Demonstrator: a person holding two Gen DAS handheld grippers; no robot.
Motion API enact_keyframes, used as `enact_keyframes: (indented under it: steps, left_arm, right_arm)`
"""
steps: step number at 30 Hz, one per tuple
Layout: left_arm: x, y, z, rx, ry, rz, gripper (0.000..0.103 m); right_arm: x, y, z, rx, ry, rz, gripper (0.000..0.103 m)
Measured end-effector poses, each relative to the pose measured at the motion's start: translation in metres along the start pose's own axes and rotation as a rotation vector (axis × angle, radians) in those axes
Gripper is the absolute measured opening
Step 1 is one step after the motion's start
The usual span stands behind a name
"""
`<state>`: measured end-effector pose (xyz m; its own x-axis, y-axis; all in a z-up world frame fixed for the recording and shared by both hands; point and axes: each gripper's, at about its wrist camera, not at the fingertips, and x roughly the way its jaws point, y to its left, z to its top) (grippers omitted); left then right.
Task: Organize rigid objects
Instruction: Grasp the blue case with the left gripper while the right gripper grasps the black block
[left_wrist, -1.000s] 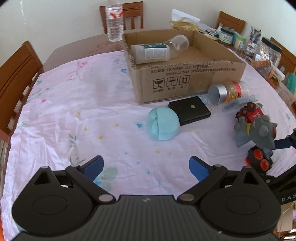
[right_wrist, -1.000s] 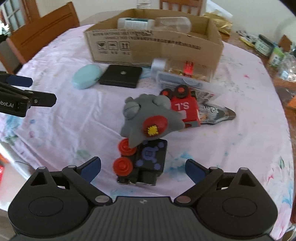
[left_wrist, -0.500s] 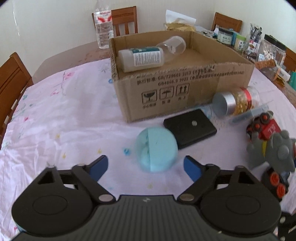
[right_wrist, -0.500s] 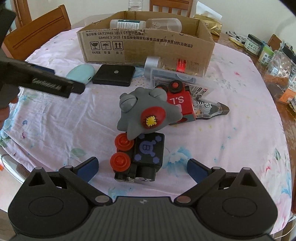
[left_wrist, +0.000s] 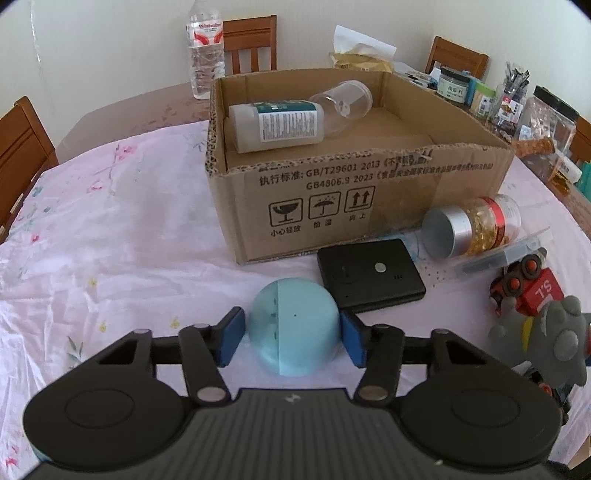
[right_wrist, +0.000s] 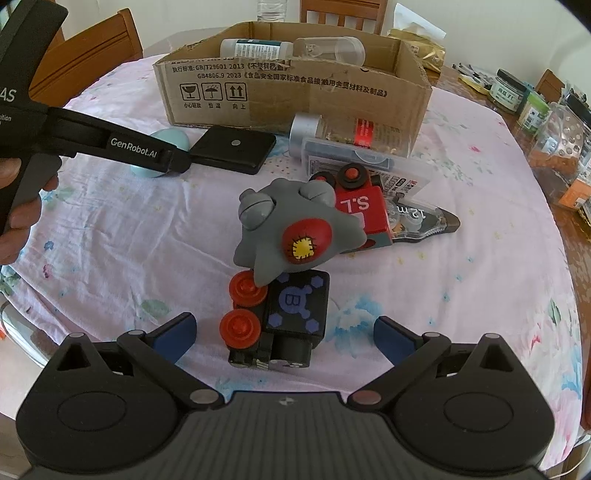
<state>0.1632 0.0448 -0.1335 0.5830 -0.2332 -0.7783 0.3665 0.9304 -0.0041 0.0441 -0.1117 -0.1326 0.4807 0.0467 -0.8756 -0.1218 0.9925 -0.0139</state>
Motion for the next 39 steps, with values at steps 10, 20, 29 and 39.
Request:
enact_keyframes:
  steps: [10,20,29,39]
  left_arm:
    - [-0.014,0.009,-0.014,0.03,0.029,-0.002,0.052]
    - [-0.023,0.014,-0.023,0.024,0.041,0.001,0.052]
    - [-0.023,0.012,-0.024,0.012,0.024,0.024,0.054]
    - [-0.026,0.008,-0.024,0.055,0.04,0.014,0.052]
  right_arm:
    - [-0.003,0.006,0.003,-0.017,-0.003,0.004,0.091]
    - [-0.008,0.011,0.01,-0.002,-0.033,-0.008,0.059]
    - [-0.011,0.008,0.004,0.021,-0.04,-0.019,0.058]
    - [-0.02,0.007,-0.002,0.0,-0.017,-0.011,0.056]
